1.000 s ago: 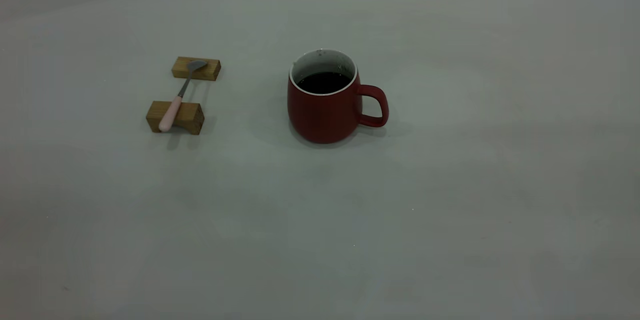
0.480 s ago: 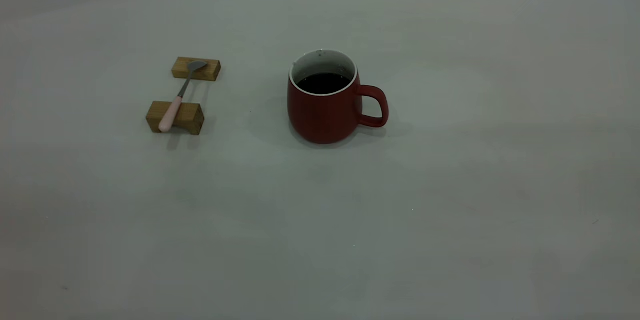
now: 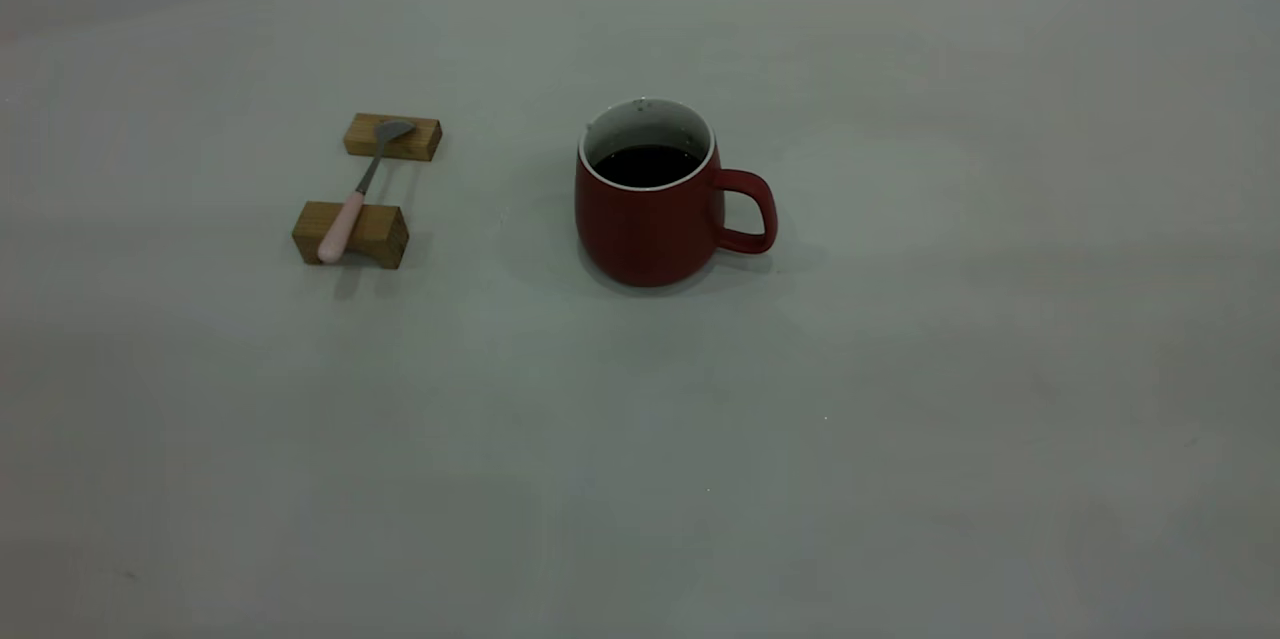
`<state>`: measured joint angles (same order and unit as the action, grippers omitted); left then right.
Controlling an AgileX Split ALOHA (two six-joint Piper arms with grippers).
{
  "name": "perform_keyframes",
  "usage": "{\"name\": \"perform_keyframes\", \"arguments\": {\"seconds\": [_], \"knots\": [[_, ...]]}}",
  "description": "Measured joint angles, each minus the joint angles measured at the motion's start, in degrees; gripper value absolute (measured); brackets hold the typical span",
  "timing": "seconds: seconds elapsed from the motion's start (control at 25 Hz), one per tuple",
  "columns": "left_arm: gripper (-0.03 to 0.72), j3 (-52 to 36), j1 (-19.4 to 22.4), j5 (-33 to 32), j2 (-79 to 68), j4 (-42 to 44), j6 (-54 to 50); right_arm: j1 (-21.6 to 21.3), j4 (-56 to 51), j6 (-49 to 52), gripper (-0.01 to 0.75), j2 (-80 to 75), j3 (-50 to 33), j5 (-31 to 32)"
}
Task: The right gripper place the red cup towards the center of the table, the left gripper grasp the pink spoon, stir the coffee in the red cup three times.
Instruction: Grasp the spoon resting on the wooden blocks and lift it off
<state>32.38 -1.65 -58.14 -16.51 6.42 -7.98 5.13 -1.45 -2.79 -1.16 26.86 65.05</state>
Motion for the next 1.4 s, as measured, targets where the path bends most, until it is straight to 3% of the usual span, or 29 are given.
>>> {"name": "perform_keyframes", "arguments": {"seconds": [0.32, 0.6, 1.0, 1.4], "knots": [[0.668, 5.7, 0.0, 16.5, -34.4, -5.6, 0.2, 0.0, 0.0, 0.1, 0.587, 0.0, 0.0, 0.0], [0.668, 13.1, -1.7, 25.8, -62.7, -8.6, 2.3, 0.0, 0.0, 0.1, 0.587, 0.0, 0.0, 0.0], [0.668, 28.7, -8.5, 32.3, -95.8, -9.0, 2.7, 0.0, 0.0, 0.1, 0.587, 0.0, 0.0, 0.0], [0.666, 33.7, -10.2, 37.7, -106.4, -9.7, 3.3, 0.0, 0.0, 0.1, 0.587, 0.0, 0.0, 0.0]]}}
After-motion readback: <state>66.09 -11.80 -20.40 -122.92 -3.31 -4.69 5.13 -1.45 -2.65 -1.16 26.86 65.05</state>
